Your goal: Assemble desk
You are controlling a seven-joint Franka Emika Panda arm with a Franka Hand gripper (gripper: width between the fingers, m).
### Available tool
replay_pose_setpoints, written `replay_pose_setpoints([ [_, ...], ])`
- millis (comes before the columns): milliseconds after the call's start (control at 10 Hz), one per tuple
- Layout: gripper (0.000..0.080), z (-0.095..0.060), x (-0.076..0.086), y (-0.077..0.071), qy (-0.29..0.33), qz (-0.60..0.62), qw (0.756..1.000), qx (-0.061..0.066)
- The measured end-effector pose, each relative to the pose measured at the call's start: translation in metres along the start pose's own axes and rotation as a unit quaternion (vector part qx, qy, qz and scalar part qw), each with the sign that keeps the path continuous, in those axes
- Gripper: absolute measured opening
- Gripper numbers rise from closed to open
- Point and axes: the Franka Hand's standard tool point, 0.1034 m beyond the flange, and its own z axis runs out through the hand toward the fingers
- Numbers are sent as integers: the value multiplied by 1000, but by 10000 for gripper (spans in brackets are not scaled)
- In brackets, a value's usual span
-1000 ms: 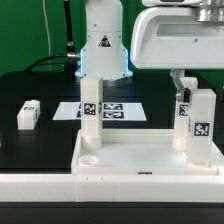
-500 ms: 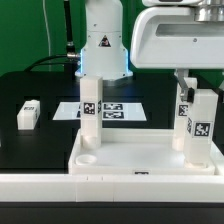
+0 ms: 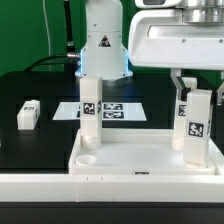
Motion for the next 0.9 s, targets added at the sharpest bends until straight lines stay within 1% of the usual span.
replay_pose_setpoints([
  [100, 290, 0, 0, 0, -1, 47, 999, 0],
  [200, 290, 1, 0, 0, 0, 95, 995, 4],
  [300, 290, 1, -1, -1, -1, 134, 991, 3],
  [500, 290, 1, -2, -1, -6, 229, 973, 0],
  [600, 290, 1, -2, -1, -7, 245, 970, 1],
  [700, 290, 1, -3, -2, -7, 298, 955, 1],
  [800, 290, 1, -4, -3, -7, 322, 947, 0],
  [900, 290, 1, -4, -3, -7, 320, 948, 0],
])
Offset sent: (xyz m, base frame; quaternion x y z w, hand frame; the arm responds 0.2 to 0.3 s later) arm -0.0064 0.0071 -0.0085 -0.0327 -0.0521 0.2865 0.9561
